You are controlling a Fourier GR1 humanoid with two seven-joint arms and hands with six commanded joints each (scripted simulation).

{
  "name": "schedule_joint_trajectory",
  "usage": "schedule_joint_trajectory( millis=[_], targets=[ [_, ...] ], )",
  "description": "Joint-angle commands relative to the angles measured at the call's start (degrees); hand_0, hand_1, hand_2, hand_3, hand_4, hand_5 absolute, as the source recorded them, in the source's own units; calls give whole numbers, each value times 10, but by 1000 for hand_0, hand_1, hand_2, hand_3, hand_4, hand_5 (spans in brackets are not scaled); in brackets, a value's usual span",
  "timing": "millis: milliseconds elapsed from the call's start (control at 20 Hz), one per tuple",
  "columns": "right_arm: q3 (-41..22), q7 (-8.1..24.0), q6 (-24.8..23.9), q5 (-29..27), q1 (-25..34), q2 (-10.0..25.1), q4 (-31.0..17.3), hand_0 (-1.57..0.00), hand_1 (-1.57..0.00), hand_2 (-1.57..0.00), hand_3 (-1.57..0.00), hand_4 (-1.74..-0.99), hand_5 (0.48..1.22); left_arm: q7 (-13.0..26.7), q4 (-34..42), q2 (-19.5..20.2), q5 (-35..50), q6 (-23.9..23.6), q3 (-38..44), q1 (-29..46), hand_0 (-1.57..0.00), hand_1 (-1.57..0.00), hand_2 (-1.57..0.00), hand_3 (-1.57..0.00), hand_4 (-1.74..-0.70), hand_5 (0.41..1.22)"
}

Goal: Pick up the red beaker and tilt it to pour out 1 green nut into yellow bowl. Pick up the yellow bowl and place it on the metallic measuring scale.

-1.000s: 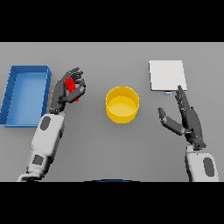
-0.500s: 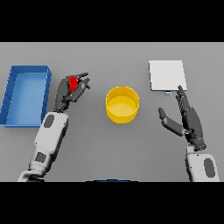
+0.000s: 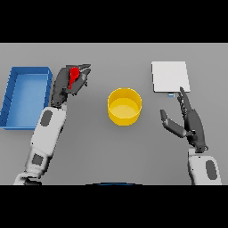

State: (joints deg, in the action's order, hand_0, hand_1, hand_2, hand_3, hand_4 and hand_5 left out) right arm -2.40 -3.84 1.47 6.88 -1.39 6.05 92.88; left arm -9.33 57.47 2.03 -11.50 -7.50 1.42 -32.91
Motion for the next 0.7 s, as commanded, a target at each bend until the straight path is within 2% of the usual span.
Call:
schedule_joint_trajectory(
  millis=[0, 100, 350, 400, 450, 500, 650],
  targets=[
    [-4, -9, 1, 3, -6, -2, 2, 1, 1, 1, 1, -1285, 662, 12, 10, 11, -6, 4, -7, -2, -1562, -1562, -1562, -1554, -1545, 1195],
    [3, -9, 8, -6, -3, 6, 0, 1, 1, 1, 1, -1277, 664, 41, 31, 25, -34, 1, -39, -2, -1565, -1565, -1565, -1560, -1616, 1174],
    [-5, -6, 9, 2, -13, 3, 3, 1, 1, 1, 1, -1277, 679, 84, 61, 33, -61, -3, -85, -5, -1565, -1565, -1565, -1560, -1616, 1140],
    [-8, -3, 7, 3, -9, -1, 4, 1, 1, 1, 1, -1274, 683, 95, 65, 37, -75, -6, -99, -9, -1566, -1566, -1566, -1562, -1641, 1131],
    [-6, -1, 5, 2, -5, -4, 2, 1, 1, 1, 1, -1273, 686, 107, 68, 45, -93, -7, -116, -14, -1567, -1567, -1567, -1564, -1661, 1126],
    [-3, -12, 9, -5, -12, -1, 5, 1, 1, 1, 1, -1277, 688, 125, 69, 58, -112, 0, -134, -27, -1568, -1568, -1568, -1565, -1677, 1123],
    [-4, 2, 5, -2, -13, -1, 10, 1, 1, 1, 1, -1276, 689, 153, 70, 95, -174, 27, -197, -58, -1569, -1569, -1569, -1568, -1708, 1133]
  ],
)
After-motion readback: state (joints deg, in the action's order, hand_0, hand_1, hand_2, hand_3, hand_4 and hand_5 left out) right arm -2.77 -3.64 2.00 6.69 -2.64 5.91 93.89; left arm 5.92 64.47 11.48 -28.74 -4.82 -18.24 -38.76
